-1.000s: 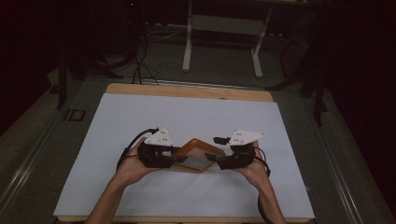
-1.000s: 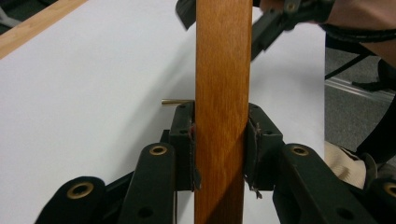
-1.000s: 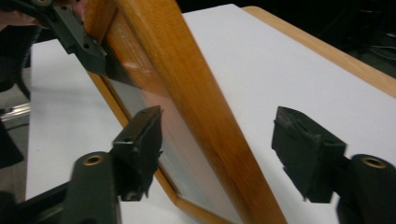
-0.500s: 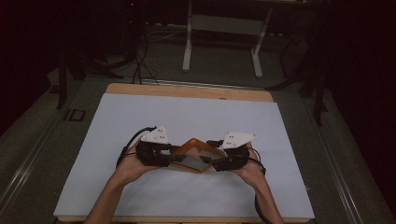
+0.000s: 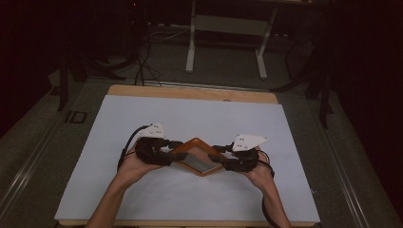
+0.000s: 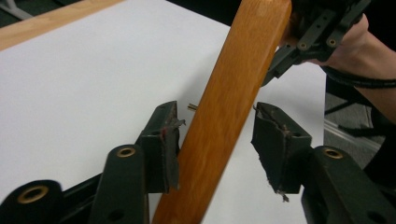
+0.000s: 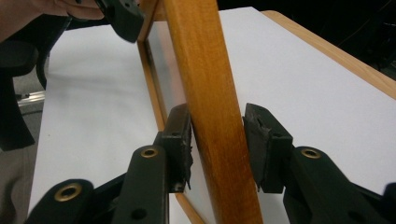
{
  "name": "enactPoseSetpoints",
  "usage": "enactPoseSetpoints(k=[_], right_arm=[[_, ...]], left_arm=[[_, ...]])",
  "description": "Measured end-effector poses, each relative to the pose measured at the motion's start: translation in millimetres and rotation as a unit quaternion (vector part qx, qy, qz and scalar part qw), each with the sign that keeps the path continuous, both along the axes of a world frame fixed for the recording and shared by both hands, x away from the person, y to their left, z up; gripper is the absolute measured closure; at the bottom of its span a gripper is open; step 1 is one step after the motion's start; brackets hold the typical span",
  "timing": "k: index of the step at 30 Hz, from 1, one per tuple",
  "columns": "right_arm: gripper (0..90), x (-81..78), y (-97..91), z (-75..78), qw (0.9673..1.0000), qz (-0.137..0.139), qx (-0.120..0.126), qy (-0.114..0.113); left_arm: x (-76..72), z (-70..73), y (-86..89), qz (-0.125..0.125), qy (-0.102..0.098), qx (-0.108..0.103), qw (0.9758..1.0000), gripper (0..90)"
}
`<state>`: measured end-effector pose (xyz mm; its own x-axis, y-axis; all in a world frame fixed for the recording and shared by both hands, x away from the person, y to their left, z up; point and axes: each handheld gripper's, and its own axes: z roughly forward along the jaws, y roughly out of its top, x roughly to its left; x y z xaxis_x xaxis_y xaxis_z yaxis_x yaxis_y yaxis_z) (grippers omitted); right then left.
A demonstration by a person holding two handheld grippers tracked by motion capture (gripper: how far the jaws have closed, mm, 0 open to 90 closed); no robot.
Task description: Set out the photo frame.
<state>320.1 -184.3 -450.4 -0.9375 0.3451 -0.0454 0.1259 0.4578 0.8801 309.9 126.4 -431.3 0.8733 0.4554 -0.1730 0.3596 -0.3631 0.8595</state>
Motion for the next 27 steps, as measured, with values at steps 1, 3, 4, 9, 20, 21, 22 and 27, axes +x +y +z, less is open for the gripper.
enactPoseSetpoints(k=[1,3,4,9,20,21,22,27], right_arm=[[63.8,0.0,-1.3,-0.1,1.0000,-0.002,-0.001,-0.002],[64.5,0.0,-4.5,-0.6,1.0000,-0.004,-0.003,-0.002],[64.8,0.1,-5.4,-0.7,1.0000,-0.005,-0.005,-0.003],[67.4,-0.8,-9.2,-0.3,0.9997,-0.013,-0.016,-0.009],[68.0,-2.1,-15.0,-0.5,0.9992,-0.018,-0.031,-0.015],[68.0,-2.2,-15.5,-0.6,0.9992,-0.017,-0.033,-0.016],[68.0,-2.2,-16.0,-0.7,0.9992,-0.017,-0.033,-0.016],[67.9,-2.0,-19.8,-2.0,0.9992,-0.020,-0.034,-0.013]], left_arm=[[0.3,0.4,1.5,0.004,0.000,-0.005,1.0000,49.0],[0.7,0.6,3.3,0.009,-0.002,-0.013,0.9999,47.6],[1.1,0.7,4.5,0.012,-0.004,-0.015,0.9998,46.5],[3.1,0.6,11.6,0.030,-0.006,-0.029,0.9991,42.6],[6.9,-4.3,24.7,0.085,-0.022,-0.041,0.9953,39.4],[7.2,-5.3,25.1,0.087,-0.023,-0.040,0.9951,38.7],[7.5,-6.4,25.1,0.090,-0.023,-0.041,0.9949,37.9],[9.2,-11.6,22.7,0.090,-0.029,-0.029,0.9951,34.4]])
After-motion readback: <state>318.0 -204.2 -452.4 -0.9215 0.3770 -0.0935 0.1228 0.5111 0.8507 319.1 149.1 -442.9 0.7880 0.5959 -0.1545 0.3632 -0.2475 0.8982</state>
